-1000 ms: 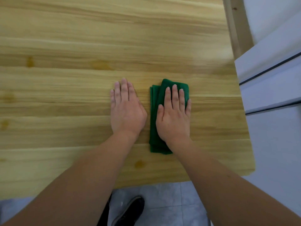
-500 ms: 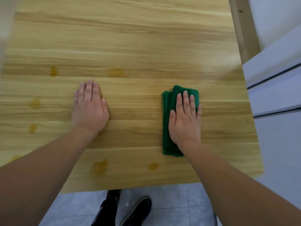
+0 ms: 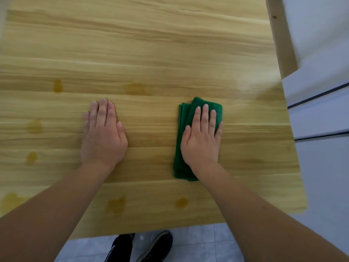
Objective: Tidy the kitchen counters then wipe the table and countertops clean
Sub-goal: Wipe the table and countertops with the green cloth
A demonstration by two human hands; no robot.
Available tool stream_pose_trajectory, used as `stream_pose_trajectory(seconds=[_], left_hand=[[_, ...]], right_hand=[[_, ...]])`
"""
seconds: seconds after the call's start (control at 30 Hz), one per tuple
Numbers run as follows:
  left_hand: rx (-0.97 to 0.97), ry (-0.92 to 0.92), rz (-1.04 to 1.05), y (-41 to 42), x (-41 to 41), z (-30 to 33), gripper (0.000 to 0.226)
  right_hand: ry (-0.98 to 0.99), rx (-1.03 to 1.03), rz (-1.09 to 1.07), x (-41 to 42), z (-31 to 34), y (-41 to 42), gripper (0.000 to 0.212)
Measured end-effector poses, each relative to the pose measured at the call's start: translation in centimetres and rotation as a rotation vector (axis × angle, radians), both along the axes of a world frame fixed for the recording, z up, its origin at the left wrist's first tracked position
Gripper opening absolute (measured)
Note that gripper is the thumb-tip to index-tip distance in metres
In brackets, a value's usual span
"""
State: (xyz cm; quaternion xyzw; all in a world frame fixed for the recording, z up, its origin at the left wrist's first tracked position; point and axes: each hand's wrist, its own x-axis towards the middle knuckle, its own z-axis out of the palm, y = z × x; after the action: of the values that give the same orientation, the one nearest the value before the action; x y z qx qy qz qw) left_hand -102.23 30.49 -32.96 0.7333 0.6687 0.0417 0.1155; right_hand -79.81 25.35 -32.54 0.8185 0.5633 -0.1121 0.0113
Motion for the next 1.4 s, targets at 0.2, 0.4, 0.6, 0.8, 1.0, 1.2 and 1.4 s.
stream_pose_trajectory(seconds=[0.2,0.4,0.6,0.8,1.0,1.2,1.4], left_hand=[[0.004,0.015,-0.003,0.1,-0.1,-0.1,0.058],[0.008,0.013,0.002,0.2,-0.1,-0.4,0.058],[0.026,0.01,-0.011,0.3,-0.4,-0.6,0.057],[0.026,0.005,-0.01,0.2,-0.4,-0.6,0.057],[0.021,0.007,-0.004,0.3,-0.4,-0.5,0.057],[0.023,0.004,0.0,-0.1,-0.2,-0.4,0.057],[0.029,-0.011,0.005,0.3,-0.1,-0.3,0.058]], right_hand=[[0.024,0.022,0.129,-1.9,-0.4,7.1,0.061],[0.02,0.019,0.228,-2.5,-0.6,12.5,0.06],[0.009,0.033,0.267,-2.7,-0.9,13.8,0.059],[0.045,0.057,0.342,-4.3,-0.5,10.1,0.058],[0.079,0.049,0.384,-6.3,-0.1,2.8,0.058],[0.096,0.005,0.341,-6.9,0.0,-0.6,0.059],[0.08,0.01,0.345,-6.6,-0.2,2.6,0.059]])
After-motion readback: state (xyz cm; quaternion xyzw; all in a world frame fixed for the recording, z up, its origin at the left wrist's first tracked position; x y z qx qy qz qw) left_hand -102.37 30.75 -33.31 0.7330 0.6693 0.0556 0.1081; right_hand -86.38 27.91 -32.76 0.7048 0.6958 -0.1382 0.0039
